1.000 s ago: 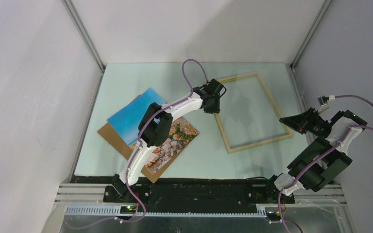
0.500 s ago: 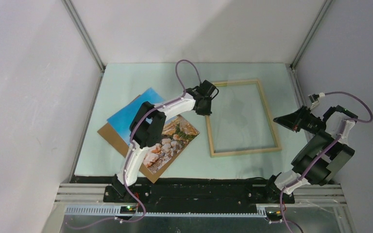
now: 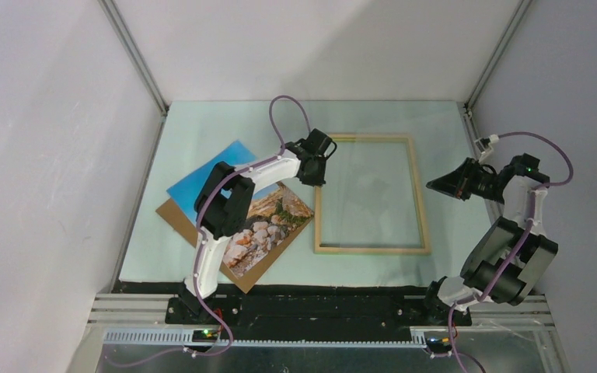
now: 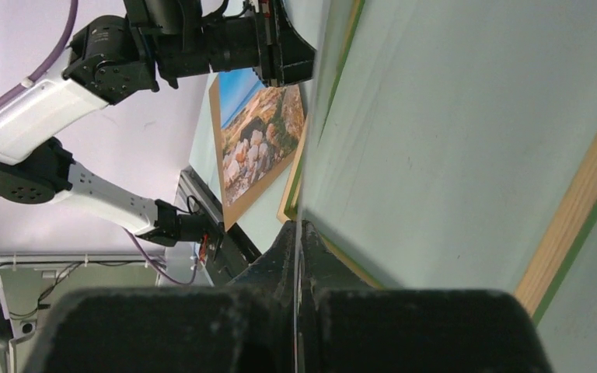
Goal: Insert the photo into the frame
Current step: Move the photo frame to the center of the board, then place the photo frame item in the photo frame.
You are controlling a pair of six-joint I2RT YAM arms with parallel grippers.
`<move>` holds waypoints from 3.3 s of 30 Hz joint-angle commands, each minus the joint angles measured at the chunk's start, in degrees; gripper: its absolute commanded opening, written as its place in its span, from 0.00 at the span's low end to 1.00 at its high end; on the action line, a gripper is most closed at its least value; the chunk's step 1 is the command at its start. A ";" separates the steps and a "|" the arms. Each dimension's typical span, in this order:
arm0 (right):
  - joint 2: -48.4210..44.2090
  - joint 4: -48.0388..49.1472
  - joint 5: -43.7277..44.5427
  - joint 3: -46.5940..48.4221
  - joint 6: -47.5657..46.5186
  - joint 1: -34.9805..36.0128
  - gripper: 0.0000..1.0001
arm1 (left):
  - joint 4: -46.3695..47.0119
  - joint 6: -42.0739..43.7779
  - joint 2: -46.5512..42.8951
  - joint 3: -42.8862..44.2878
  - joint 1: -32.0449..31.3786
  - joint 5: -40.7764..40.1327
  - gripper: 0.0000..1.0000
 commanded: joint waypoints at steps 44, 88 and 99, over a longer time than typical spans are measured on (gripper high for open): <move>5.95 39.22 -0.48 0.16 38.83 14.90 0.00 | 2.12 7.55 -14.02 -5.67 8.61 5.39 1.00; 26.63 32.59 10.79 5.82 29.88 19.99 0.00 | 2.71 8.71 -10.74 -6.49 11.36 12.86 0.99; 27.38 30.81 13.07 6.54 27.04 18.46 0.00 | 2.66 7.96 -9.99 -6.06 11.32 13.52 0.99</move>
